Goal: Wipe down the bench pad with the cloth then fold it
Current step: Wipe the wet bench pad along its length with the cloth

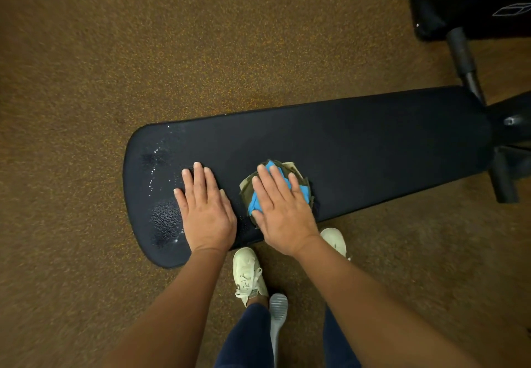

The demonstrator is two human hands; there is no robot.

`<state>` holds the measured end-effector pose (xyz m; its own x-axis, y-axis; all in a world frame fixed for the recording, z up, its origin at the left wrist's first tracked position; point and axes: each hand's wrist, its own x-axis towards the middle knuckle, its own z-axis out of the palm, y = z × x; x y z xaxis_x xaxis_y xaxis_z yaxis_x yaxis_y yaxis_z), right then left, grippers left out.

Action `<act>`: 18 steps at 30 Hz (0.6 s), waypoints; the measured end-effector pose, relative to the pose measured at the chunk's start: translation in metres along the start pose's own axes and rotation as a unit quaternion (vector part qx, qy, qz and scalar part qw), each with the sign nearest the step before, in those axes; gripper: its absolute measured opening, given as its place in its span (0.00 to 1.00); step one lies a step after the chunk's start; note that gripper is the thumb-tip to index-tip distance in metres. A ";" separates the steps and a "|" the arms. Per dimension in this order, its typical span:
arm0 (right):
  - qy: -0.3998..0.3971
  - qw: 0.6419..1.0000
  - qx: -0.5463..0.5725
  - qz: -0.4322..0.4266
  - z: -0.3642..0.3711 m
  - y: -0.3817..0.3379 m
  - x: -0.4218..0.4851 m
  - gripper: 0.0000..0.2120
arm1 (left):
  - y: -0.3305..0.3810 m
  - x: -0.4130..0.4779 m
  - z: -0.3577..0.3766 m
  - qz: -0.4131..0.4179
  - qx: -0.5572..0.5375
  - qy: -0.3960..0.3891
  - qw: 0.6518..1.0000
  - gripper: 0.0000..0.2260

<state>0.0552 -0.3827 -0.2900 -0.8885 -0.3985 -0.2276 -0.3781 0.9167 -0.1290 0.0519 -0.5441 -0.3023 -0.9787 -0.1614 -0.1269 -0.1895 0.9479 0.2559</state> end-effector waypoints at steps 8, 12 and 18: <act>0.022 0.985 0.047 0.167 0.007 -0.035 -0.022 0.30 | -0.002 0.000 0.000 0.008 -0.002 0.002 1.000 0.24; 0.016 0.998 0.030 0.053 0.002 -0.020 0.000 0.29 | -0.001 0.001 0.001 0.009 0.002 0.005 1.000 0.24; 0.040 0.976 0.058 0.204 0.008 -0.036 -0.016 0.30 | -0.001 0.000 0.001 0.005 0.010 0.004 1.000 0.24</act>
<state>0.0847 -0.4096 -0.2893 -0.9781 0.0069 -0.2080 0.0395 0.9875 -0.1528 0.0523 -0.5448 -0.3031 -0.9814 -0.1534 -0.1156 -0.1773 0.9550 0.2378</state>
